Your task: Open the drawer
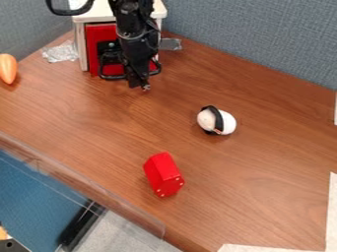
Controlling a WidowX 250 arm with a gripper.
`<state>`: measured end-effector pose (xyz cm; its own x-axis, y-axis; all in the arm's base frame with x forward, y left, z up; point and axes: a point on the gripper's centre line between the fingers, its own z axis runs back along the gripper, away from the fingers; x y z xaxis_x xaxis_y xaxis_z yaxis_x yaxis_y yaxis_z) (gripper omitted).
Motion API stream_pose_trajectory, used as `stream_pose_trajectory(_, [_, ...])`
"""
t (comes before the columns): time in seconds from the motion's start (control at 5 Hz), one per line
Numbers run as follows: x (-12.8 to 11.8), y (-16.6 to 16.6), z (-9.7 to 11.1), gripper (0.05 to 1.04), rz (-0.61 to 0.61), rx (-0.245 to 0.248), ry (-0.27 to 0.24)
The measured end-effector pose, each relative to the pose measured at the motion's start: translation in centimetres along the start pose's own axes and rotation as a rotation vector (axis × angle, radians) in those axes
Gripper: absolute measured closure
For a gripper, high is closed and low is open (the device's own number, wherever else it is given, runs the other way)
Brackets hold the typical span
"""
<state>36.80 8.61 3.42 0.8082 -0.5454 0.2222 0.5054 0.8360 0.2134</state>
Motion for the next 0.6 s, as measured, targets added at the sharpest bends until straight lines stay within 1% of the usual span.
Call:
stream_pose_trajectory(0.2, [0.0, -1.0, 0.8, 0.927, 0.000, -0.010, -0.012])
stream_pose_trajectory(0.4, [-0.1, -2.7, 1.7, 0.934, -0.015, -0.029, -0.018])
stream_pose_trajectory(0.6, [-0.5, -4.0, 1.9, 0.948, -0.034, -0.034, -0.032])
